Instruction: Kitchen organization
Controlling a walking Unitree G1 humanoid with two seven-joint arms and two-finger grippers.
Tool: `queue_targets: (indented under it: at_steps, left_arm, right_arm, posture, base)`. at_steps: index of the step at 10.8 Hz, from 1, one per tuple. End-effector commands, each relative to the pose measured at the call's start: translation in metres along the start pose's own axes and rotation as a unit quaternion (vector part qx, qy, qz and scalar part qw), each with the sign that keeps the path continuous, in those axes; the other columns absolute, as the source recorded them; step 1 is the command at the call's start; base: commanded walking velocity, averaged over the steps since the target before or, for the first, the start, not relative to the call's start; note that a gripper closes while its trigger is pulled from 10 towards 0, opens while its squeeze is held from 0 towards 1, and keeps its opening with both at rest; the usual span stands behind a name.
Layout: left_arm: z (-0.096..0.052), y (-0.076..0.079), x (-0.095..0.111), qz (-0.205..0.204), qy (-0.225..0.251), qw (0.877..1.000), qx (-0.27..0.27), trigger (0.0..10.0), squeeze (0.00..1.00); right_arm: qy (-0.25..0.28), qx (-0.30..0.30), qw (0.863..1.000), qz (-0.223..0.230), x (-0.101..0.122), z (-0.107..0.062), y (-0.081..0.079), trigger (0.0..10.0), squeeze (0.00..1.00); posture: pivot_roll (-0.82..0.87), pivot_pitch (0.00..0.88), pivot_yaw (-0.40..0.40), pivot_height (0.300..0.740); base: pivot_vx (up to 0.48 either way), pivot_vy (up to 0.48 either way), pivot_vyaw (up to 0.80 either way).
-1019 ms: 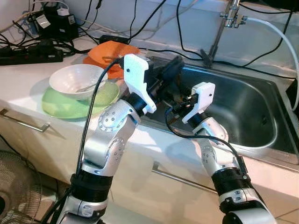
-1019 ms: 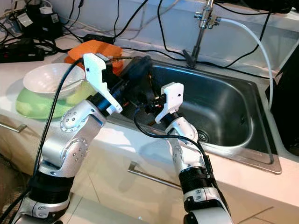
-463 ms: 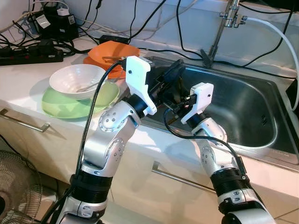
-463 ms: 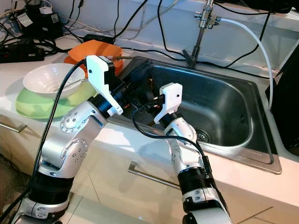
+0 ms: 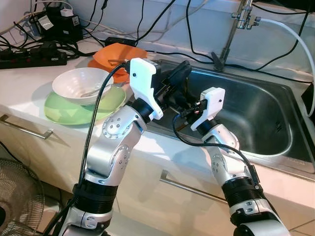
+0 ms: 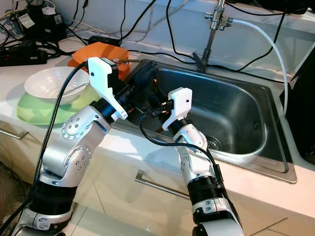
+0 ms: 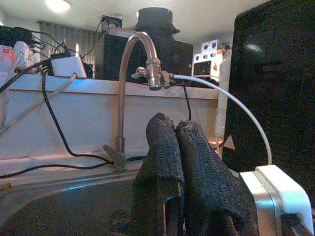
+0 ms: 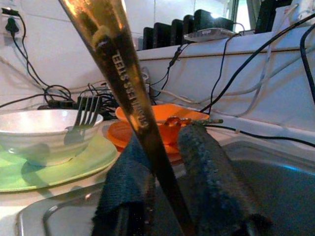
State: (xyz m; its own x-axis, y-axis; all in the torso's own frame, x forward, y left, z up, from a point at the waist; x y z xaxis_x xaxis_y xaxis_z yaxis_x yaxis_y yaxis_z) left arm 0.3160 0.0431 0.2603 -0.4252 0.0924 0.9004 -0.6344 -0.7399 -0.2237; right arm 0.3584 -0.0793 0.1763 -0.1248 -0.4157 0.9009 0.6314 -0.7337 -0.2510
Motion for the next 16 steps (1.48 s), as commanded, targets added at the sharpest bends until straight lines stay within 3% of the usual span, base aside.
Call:
queue_targets:
  at_steps: [1,4,7,8,9,12,16]
  left_arm:
    - [0.001,0.0,0.002,-0.001,0.005,1.0,0.0,10.0,0.0]
    - [0.001,0.003,0.005,-0.021,0.013,1.0,0.001,10.0,0.0]
    - [0.001,0.003,0.002,-0.016,0.006,1.0,0.0,10.0,0.0]
    - [0.001,0.003,0.001,-0.014,0.003,1.0,0.002,10.0,0.62]
    - [0.001,0.002,0.0,-0.019,0.003,1.0,0.006,10.0,1.0]
    - [0.001,-0.002,0.001,-0.024,0.008,1.0,0.015,10.0,1.0]
    - [-0.006,-0.013,0.01,-0.037,0.033,0.998,0.038,10.0,1.0]
  right_arm:
    - [-0.001,-0.004,1.0,0.0,0.001,-0.001,0.001,0.0,0.0]
    - [-0.001,-0.005,1.0,0.002,-0.001,-0.001,0.0,0.0,0.0]
    - [-0.001,-0.006,1.0,0.003,-0.001,-0.001,0.0,0.0,0.0]
    - [-0.001,-0.007,1.0,0.002,-0.002,-0.001,0.0,0.0,0.0]
    - [-0.001,-0.008,1.0,0.001,-0.002,-0.001,0.001,0.0,0.0]
    - [-0.002,-0.016,1.0,-0.002,-0.001,0.0,0.004,0.0,0.0]
    - [-0.012,-0.082,0.996,-0.031,0.003,0.0,0.03,0.0,0.0]
  posture:
    - [0.23,0.0,-0.033,0.74]
    - [0.23,0.0,-0.033,0.74]
    - [0.24,0.0,-0.033,0.74]
    - [0.24,0.0,-0.033,0.74]
    - [0.24,0.0,-0.034,0.74]
    - [0.24,0.0,-0.036,0.74]
    - [0.24,0.0,-0.041,0.74]
  base:
    - [0.0,0.0,0.0]
    - [0.0,0.0,0.0]
    - [0.0,0.0,0.0]
    - [0.0,0.0,0.0]
    - [0.0,0.0,0.0]
    - [0.0,0.0,0.0]
    - [0.0,0.0,0.0]
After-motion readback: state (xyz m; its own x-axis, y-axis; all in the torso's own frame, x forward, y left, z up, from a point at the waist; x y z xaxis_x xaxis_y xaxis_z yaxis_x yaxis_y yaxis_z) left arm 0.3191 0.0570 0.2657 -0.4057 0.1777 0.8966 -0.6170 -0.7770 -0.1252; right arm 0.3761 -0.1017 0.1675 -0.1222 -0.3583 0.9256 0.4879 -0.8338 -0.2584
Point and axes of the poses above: a point about 5 cm out from each wrist's last joint towards the gripper, its own z axis pointing out of the wrist towards the gripper, its own x axis along the axis of the wrist's last joint, y = z × x, the point moved 2 cm from there along z, pointing out of the wrist towards the gripper, and after that the axes turned 14 degrees about z, right-handed, at the moved point
